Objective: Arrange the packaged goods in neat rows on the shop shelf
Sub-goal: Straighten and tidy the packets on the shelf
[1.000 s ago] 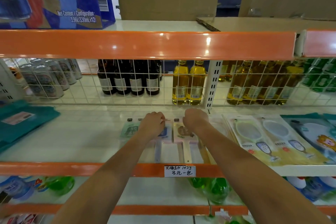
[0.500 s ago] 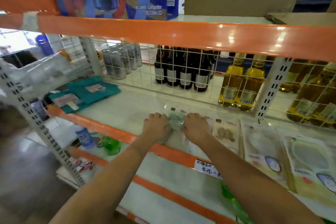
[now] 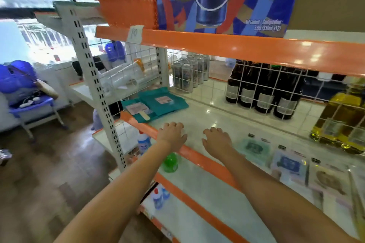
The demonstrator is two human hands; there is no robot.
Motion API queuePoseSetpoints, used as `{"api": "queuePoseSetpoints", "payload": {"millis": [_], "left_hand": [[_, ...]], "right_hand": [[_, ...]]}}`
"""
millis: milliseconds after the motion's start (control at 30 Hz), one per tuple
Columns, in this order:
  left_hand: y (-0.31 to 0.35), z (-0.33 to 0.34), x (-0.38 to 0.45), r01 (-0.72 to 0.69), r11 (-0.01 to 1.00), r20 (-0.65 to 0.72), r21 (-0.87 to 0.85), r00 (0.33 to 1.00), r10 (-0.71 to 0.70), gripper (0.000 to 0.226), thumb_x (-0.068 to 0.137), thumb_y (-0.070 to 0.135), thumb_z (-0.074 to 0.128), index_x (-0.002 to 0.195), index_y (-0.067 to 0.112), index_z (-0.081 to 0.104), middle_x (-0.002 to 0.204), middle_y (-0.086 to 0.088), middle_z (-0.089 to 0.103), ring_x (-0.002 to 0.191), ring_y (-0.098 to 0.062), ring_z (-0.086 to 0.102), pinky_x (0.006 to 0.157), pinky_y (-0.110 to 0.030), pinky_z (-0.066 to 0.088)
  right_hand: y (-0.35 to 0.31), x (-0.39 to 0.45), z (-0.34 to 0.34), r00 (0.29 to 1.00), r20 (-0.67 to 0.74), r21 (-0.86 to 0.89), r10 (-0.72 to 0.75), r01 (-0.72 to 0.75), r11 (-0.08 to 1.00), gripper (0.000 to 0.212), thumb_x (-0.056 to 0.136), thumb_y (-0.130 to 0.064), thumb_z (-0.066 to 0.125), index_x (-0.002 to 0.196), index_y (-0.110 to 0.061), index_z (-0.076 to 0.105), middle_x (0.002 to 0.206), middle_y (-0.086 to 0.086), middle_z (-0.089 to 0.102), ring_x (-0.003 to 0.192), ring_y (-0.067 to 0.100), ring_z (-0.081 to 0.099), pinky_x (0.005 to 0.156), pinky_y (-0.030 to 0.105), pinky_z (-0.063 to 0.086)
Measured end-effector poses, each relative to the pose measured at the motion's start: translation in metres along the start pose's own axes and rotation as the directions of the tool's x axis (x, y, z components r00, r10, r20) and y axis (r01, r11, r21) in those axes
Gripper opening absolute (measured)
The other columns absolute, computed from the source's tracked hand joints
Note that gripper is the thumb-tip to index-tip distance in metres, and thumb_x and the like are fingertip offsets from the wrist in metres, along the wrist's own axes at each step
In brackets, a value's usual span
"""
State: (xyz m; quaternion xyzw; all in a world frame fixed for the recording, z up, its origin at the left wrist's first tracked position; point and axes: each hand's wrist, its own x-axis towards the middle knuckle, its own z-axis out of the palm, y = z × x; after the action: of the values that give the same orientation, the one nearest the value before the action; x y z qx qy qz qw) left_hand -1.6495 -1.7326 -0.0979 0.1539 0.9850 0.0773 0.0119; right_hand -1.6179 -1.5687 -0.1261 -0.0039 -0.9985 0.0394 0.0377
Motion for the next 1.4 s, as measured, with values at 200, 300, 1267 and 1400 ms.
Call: {"api": "queuePoseSetpoints", "payload": {"millis": [200, 300, 1267, 1400], "left_hand": [[-0.066, -0.009, 0.020, 0.023, 0.998, 0.004, 0.064, 1.000, -0.023, 0.047, 0.099, 0.039, 0.039, 0.140, 0.016, 0.038, 0.143, -0.010, 0.041, 0.130, -0.032, 0.036, 0.106, -0.039, 0.030], [-0.094, -0.004, 0.027, 0.038, 0.997, 0.015, 0.073, 0.999, -0.040, 0.046, 0.099, 0.039, 0.039, 0.140, 0.017, 0.039, 0.142, -0.009, 0.041, 0.129, -0.031, 0.038, 0.103, -0.040, 0.034], [-0.195, -0.004, 0.165, 0.241, 0.971, 0.008, -0.008, 0.971, -0.241, 0.040, 0.097, 0.031, 0.037, 0.131, 0.012, 0.044, 0.136, -0.013, 0.043, 0.126, -0.032, 0.038, 0.097, -0.045, 0.037], [-0.208, 0.002, 0.181, 0.189, 0.982, -0.001, 0.005, 0.982, -0.189, 0.038, 0.096, 0.035, 0.038, 0.121, 0.011, 0.051, 0.127, -0.013, 0.050, 0.116, -0.031, 0.047, 0.089, -0.041, 0.041]], "right_hand": [[-0.058, 0.047, 0.001, 1.000, -0.023, 0.061, -0.003, 0.005, 0.998, 0.041, 0.100, -0.033, 0.034, 0.136, -0.016, 0.043, 0.137, 0.006, 0.045, 0.127, 0.024, 0.040, 0.102, 0.038, 0.034], [-0.081, 0.062, 0.011, 1.000, 0.000, 0.061, 0.005, -0.005, 0.998, 0.041, 0.100, -0.034, 0.034, 0.136, -0.016, 0.043, 0.137, 0.007, 0.046, 0.127, 0.025, 0.040, 0.101, 0.038, 0.035], [-0.167, 0.265, 0.038, 0.990, 0.060, 0.113, -0.129, 0.121, 0.986, 0.048, 0.093, -0.033, 0.053, 0.131, -0.005, 0.044, 0.137, 0.019, 0.045, 0.125, 0.034, 0.043, 0.098, 0.040, 0.041], [-0.176, 0.280, 0.048, 0.989, 0.123, -0.016, -0.081, 0.084, 0.996, 0.055, 0.094, -0.030, 0.051, 0.140, -0.004, 0.034, 0.141, 0.024, 0.037, 0.127, 0.038, 0.039, 0.104, 0.040, 0.035]]}}
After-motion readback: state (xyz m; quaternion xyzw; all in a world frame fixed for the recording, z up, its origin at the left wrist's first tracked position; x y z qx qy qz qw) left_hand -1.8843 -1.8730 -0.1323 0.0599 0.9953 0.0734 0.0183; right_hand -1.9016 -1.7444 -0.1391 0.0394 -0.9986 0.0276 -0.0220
